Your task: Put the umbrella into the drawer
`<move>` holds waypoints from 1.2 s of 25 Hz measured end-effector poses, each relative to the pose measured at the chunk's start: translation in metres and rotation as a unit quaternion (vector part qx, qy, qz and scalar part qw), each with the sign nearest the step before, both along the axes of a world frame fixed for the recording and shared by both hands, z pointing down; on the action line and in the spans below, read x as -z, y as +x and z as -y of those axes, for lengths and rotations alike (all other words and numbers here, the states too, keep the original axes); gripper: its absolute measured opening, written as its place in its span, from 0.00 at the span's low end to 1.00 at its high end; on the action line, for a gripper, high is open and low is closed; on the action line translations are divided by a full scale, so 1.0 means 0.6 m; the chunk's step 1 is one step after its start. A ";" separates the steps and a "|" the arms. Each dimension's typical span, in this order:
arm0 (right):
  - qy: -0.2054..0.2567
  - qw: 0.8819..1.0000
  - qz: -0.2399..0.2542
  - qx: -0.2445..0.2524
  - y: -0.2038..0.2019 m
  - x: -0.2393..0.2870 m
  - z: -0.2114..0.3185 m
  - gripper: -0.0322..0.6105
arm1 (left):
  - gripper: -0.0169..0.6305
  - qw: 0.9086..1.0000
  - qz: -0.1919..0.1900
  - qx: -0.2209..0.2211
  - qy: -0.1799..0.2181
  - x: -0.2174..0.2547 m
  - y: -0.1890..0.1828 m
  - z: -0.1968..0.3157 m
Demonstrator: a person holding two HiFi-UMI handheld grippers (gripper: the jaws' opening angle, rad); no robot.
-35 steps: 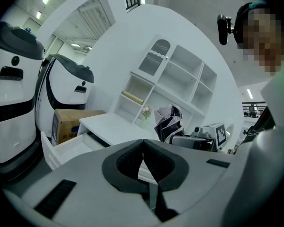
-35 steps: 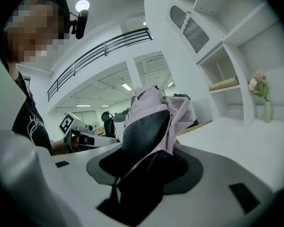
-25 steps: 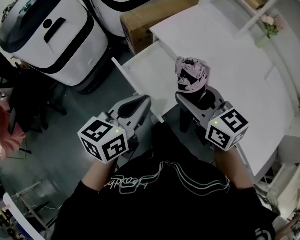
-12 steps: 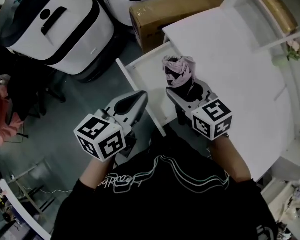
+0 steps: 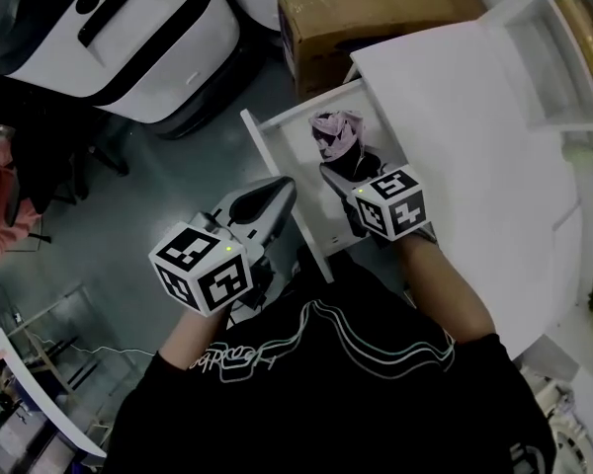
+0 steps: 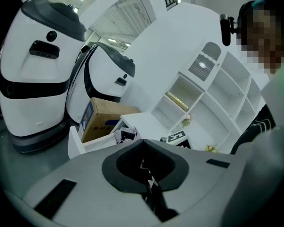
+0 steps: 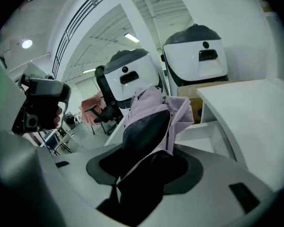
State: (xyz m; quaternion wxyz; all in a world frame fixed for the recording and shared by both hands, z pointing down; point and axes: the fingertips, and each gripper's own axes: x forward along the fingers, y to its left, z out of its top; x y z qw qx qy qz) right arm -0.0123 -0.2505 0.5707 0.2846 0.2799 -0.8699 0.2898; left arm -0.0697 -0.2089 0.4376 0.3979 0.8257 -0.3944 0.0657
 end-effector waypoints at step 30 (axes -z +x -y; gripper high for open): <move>-0.106 0.977 -0.184 0.029 -0.014 -0.323 0.033 0.43 | 0.06 0.997 -0.003 0.066 -0.048 -0.088 -0.082 0.045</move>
